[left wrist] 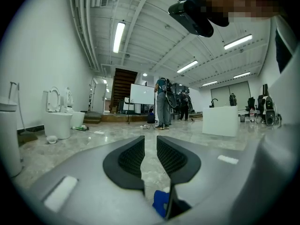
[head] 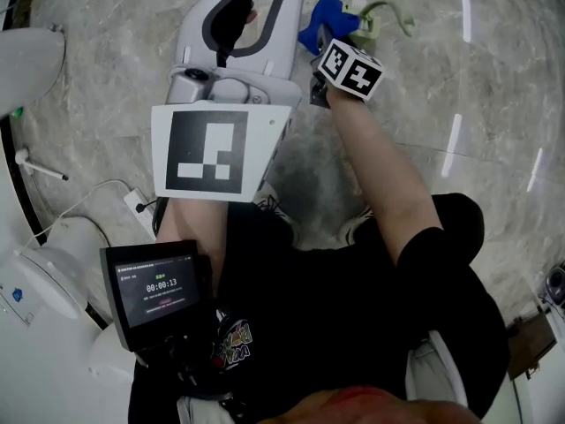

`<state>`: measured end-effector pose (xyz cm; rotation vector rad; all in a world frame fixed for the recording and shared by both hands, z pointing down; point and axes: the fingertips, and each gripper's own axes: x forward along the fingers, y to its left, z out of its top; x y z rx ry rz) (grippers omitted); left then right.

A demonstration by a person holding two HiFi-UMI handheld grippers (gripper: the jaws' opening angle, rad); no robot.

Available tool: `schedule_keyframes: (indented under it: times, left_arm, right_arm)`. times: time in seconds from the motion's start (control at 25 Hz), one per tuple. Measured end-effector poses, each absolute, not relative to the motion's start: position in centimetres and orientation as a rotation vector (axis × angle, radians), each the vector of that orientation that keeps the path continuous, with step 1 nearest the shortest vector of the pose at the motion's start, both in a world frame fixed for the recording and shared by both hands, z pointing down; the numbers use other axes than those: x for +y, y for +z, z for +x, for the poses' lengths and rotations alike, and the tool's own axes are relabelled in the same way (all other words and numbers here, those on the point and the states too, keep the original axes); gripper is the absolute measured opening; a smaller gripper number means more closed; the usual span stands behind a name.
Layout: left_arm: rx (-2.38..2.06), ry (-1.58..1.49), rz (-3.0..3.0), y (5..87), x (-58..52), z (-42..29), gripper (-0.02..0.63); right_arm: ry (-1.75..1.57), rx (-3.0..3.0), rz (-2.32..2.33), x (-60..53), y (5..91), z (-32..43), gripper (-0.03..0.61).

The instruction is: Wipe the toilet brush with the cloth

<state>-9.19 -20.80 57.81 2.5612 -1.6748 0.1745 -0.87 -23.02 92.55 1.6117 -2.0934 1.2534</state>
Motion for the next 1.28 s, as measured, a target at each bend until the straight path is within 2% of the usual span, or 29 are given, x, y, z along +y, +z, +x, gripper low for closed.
schedule_keyframes:
  times: [0.28,0.52,0.8,1.28]
  left_arm:
    - [-1.683,0.198,2.553,58.3,-20.6,-9.8,0.084]
    - [-1.661,0.199,2.573,59.1,-20.9,-9.2,0.083]
    - [-1.633,0.195,2.528,61.1,-22.9,-8.9,0.084]
    - [-1.611,0.362,2.296,69.6,-25.0,-13.1,0.086]
  right_arm:
    - [1.165,-2.135,1.535,-24.3,92.7,-1.0,0.097]
    - [0.888,-2.210,1.373,-22.5,91.6,-1.7,0.097]
    - [0.741,-2.233,1.296,-19.9,88.7,-0.1,0.095]
    - [0.783,-2.112,1.593,-19.7,86.0,8.0,0.094]
